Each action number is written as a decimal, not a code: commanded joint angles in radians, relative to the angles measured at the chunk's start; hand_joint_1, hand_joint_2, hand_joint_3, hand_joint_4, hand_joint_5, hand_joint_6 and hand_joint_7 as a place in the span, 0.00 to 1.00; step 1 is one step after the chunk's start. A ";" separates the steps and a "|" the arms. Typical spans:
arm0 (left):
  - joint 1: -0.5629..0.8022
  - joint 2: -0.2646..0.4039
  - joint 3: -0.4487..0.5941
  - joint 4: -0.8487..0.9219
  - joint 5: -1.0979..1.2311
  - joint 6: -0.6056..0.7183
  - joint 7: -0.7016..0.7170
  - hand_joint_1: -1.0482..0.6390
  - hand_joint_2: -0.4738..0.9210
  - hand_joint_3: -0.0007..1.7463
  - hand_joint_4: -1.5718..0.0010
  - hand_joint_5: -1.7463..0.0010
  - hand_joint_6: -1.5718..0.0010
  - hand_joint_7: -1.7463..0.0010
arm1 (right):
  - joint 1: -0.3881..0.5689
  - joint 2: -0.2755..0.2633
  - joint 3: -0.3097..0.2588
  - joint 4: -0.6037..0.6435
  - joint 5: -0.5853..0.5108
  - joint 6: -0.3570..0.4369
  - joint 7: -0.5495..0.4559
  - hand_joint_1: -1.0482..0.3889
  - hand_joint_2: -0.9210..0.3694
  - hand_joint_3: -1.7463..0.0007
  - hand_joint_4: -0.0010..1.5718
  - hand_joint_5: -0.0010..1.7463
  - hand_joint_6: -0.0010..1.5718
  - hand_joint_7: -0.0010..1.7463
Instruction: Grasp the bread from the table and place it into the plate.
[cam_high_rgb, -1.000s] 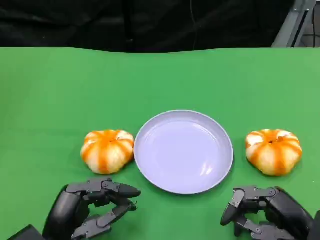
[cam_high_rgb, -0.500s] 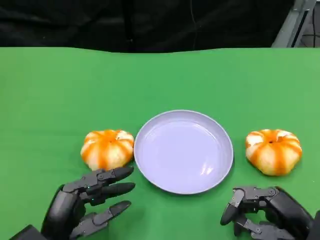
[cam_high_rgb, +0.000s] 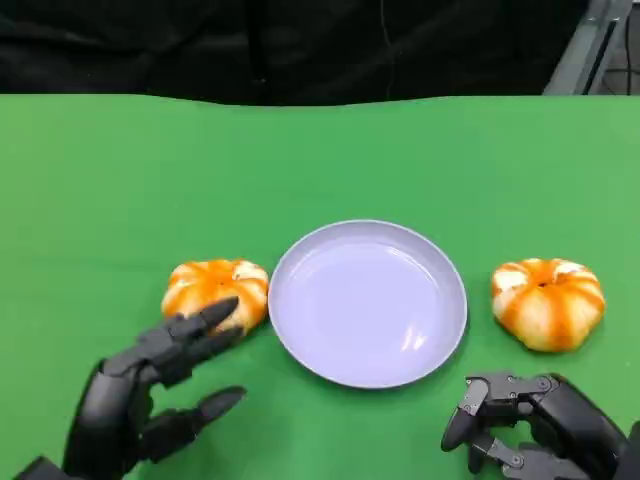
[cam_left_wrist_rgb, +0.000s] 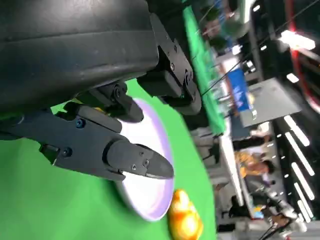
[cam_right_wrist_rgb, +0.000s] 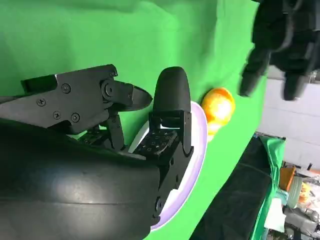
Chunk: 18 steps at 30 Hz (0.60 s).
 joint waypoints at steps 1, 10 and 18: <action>-0.012 0.021 0.014 -0.014 -0.019 -0.022 0.002 0.27 1.00 0.01 0.64 1.00 0.67 1.00 | -0.004 -0.010 -0.009 0.001 0.009 -0.013 0.002 0.72 0.00 0.74 0.46 0.88 0.52 0.61; -0.016 0.023 0.019 -0.023 -0.024 -0.019 -0.001 0.27 0.99 0.00 0.63 1.00 0.66 1.00 | -0.003 -0.011 -0.008 0.002 0.006 -0.020 0.000 0.72 0.00 0.73 0.46 0.87 0.52 0.60; -0.016 0.023 0.018 -0.023 -0.026 -0.020 -0.001 0.27 1.00 0.00 0.63 1.00 0.66 1.00 | -0.003 -0.011 -0.008 0.002 0.006 -0.020 0.000 0.72 0.00 0.73 0.46 0.87 0.52 0.60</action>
